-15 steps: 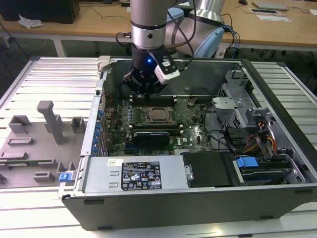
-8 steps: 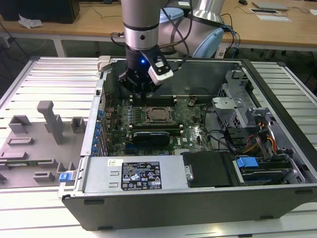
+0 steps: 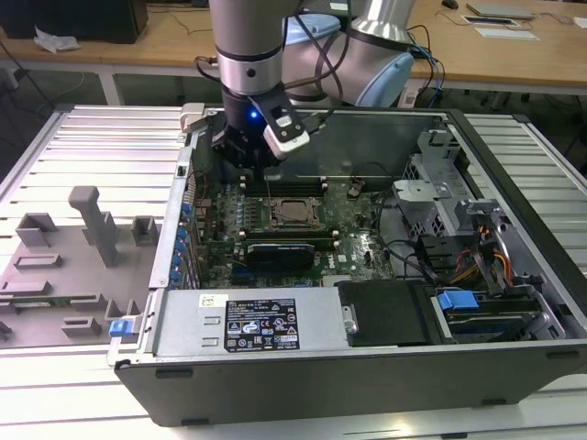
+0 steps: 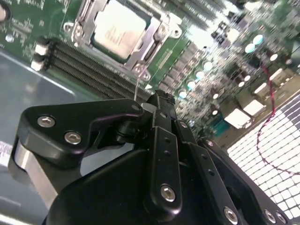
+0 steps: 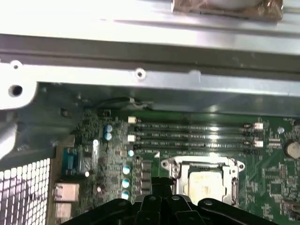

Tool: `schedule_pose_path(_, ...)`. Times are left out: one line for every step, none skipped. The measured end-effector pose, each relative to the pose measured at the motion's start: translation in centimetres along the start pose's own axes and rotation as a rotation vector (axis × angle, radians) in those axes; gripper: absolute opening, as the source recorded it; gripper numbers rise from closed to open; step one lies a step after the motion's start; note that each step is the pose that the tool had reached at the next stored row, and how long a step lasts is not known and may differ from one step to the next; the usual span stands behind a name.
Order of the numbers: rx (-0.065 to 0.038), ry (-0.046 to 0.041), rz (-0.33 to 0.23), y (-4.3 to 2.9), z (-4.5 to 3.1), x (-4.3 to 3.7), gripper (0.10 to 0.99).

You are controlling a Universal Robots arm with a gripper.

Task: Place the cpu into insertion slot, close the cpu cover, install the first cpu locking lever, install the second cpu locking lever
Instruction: 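Install the first cpu locking lever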

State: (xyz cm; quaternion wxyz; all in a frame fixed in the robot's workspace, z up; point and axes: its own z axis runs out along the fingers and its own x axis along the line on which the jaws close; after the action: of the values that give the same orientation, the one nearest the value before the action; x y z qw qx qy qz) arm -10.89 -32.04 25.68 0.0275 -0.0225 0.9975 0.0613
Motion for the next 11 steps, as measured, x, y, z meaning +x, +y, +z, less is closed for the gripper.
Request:
schedule_pose_path(-0.012,-0.0024,0.001,0.00,0.00,0.07,0.106)
schedule_pose_path(-0.028,-0.0053,0.001,0.01,0.00,0.15,0.106)
schedule_pose_path(-0.049,-0.0091,0.002,0.01,-0.01,0.26,0.106)
schedule_pose_path(-0.063,-0.0117,0.002,0.01,-0.01,0.33,0.106)
schedule_pose_path(-0.073,-0.0133,0.003,0.01,0.00,0.36,0.106)
schedule_pose_path(-0.079,-0.0145,0.003,0.01,0.02,0.38,0.106)
schedule_pose_path(-0.080,-0.0146,0.003,0.02,0.03,0.38,0.106)
schedule_pose_path(-0.080,-0.0146,0.003,0.02,0.04,0.37,0.106)
schedule_pose_path(-0.080,-0.0146,0.003,0.01,0.06,0.32,0.106)
schedule_pose_path(-0.080,-0.0145,0.003,-0.01,0.07,0.08,0.106)
schedule_pose_path(-0.080,-0.0146,0.003,-0.02,0.09,-0.16,0.106)
